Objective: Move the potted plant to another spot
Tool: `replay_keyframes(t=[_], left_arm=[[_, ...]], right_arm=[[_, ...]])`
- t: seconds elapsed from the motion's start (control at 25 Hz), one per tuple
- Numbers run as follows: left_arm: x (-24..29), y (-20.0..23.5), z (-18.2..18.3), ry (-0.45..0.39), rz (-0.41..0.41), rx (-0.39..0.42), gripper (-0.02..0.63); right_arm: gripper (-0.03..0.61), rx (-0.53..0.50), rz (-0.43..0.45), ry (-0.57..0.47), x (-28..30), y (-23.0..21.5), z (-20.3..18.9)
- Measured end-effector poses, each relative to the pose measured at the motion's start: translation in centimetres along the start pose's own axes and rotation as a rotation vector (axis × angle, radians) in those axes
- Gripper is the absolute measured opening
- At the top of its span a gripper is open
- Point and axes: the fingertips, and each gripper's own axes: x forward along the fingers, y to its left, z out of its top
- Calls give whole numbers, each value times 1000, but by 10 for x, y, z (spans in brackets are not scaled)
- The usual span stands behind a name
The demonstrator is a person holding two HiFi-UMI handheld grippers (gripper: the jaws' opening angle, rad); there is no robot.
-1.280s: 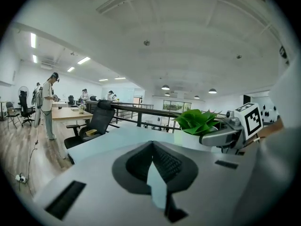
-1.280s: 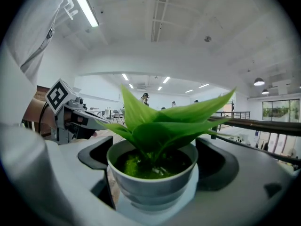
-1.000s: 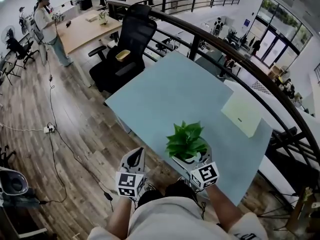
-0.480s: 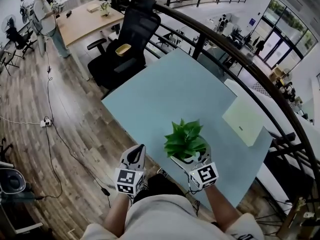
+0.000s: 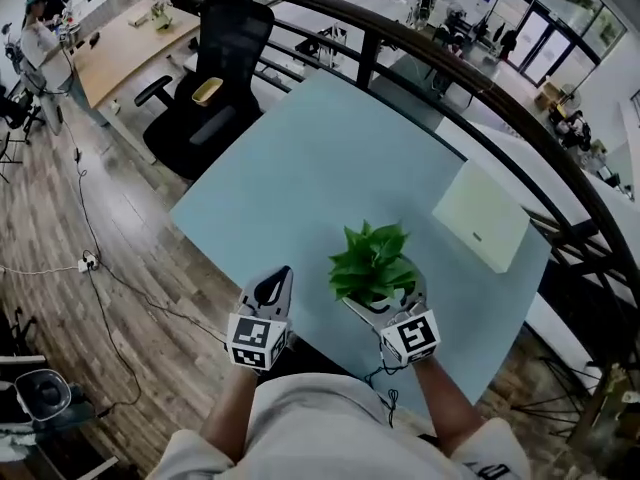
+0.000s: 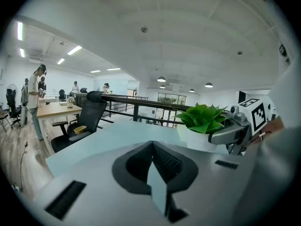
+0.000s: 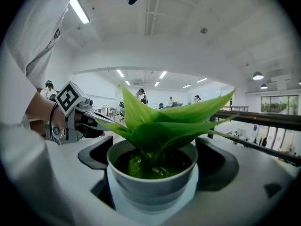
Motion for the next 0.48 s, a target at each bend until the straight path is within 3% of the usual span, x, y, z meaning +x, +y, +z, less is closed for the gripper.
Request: replay_keyframes(t=[0.2,0.48], left_arm=[[21,-8,-24,80,-33,-16,12],[44,1,-35,124,-7,-47,12]], right_arm=[[545,40,-22,48,-3,-12,-26],[545,53,20,71,16,-16,-39]])
